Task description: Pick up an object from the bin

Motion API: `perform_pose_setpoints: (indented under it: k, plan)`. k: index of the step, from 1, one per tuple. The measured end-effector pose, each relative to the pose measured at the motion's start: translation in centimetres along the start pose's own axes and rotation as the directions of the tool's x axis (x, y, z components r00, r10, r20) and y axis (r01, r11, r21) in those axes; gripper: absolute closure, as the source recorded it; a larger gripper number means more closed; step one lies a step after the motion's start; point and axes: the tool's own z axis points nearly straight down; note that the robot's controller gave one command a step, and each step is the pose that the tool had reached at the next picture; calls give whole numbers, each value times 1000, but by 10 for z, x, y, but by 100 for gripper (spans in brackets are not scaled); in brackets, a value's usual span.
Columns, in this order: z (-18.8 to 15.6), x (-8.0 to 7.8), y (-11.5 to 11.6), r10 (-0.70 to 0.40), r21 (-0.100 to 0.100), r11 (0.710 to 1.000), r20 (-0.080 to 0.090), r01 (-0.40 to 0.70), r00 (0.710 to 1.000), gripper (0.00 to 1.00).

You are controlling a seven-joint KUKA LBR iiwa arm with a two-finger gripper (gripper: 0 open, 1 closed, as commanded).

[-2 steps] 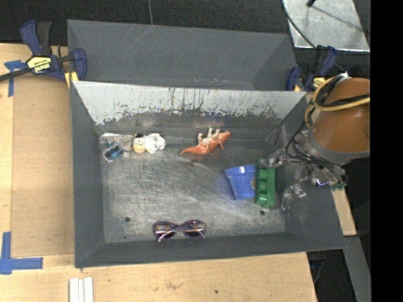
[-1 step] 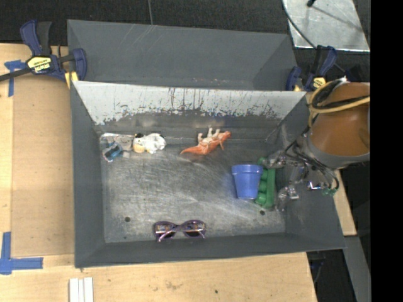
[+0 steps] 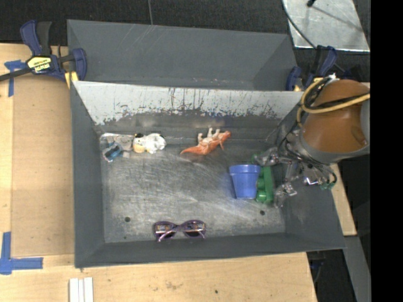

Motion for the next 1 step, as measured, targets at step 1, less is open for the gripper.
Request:
perform_pose_setpoints:
  k: [1]
  plan:
    - [-16, -39, 6, -171, -10, 985, 0, 171, 985, 100]
